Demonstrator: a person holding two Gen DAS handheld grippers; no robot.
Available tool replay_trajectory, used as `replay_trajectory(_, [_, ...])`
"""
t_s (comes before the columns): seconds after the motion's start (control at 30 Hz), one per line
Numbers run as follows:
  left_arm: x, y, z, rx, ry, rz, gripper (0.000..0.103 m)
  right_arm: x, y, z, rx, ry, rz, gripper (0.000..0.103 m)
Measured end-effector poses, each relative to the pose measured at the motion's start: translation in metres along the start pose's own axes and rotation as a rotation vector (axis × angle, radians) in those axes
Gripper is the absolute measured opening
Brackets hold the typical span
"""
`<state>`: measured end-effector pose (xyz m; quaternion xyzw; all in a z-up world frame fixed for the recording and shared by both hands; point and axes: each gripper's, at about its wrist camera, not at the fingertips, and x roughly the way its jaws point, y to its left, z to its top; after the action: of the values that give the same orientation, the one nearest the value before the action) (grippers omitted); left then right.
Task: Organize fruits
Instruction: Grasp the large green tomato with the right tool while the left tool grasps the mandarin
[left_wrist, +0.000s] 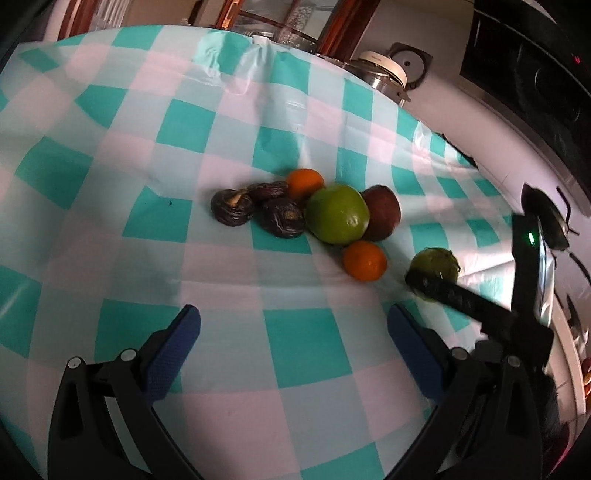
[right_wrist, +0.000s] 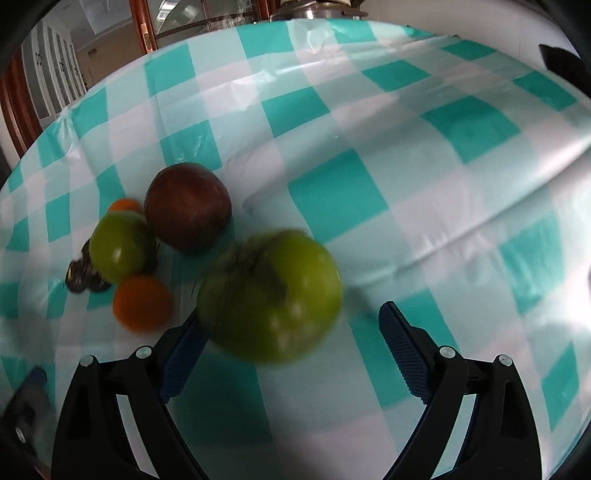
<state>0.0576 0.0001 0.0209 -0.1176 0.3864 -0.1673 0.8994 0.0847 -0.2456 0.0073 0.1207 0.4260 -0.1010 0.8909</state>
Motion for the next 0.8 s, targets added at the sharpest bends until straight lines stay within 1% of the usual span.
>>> replay_trajectory(0.07, [0.002,-0.004,-0.002,0.02,0.005,-0.001,0.101,0.005,-0.002,0.005,0.01,0.006,0.011,0.088])
replay_trajectory(0.17, [0.006,-0.013,-0.004,0.053,0.008,0.016,0.101,0.005,-0.004,0.008,0.008,-0.002,0.049,0.079])
replay_trajectory(0.23, [0.012,-0.02,-0.003,0.073,0.017,0.015,0.101,0.004,-0.005,0.008,0.005,-0.01,0.078,0.064])
replay_trajectory(0.27, [0.014,-0.023,-0.002,0.074,0.019,0.014,0.101,0.004,-0.004,0.009,0.0,-0.012,0.092,0.064])
replay_trajectory(0.33, [0.024,-0.031,0.001,0.074,0.023,0.02,0.101,0.003,-0.006,0.008,0.007,-0.016,0.088,0.065])
replay_trajectory(0.4, [0.035,-0.041,0.005,0.081,0.028,0.025,0.101,0.001,-0.015,0.008,0.055,-0.03,0.068,0.065])
replay_trajectory(0.47, [0.044,-0.049,0.008,0.087,0.038,0.038,0.101,-0.002,-0.03,0.008,0.128,-0.05,0.076,0.065])
replay_trajectory(0.53, [0.055,-0.057,0.011,0.088,0.05,0.054,0.101,-0.005,-0.043,0.008,0.179,-0.068,0.061,0.066])
replay_trajectory(0.67, [0.075,-0.07,0.021,0.083,0.061,0.078,0.101,-0.004,-0.054,0.008,0.237,-0.06,0.07,0.066])
replay_trajectory(0.7, [0.083,-0.075,0.023,0.083,0.07,0.093,0.099,-0.004,-0.053,0.008,0.237,-0.061,0.07,0.066])
replay_trajectory(0.77, [0.095,-0.081,0.027,0.091,0.099,0.116,0.091,-0.005,-0.054,0.008,0.235,-0.062,0.071,0.066])
replay_trajectory(0.8, [0.1,-0.083,0.027,0.096,0.112,0.128,0.088,-0.005,-0.054,0.009,0.237,-0.059,0.074,0.066])
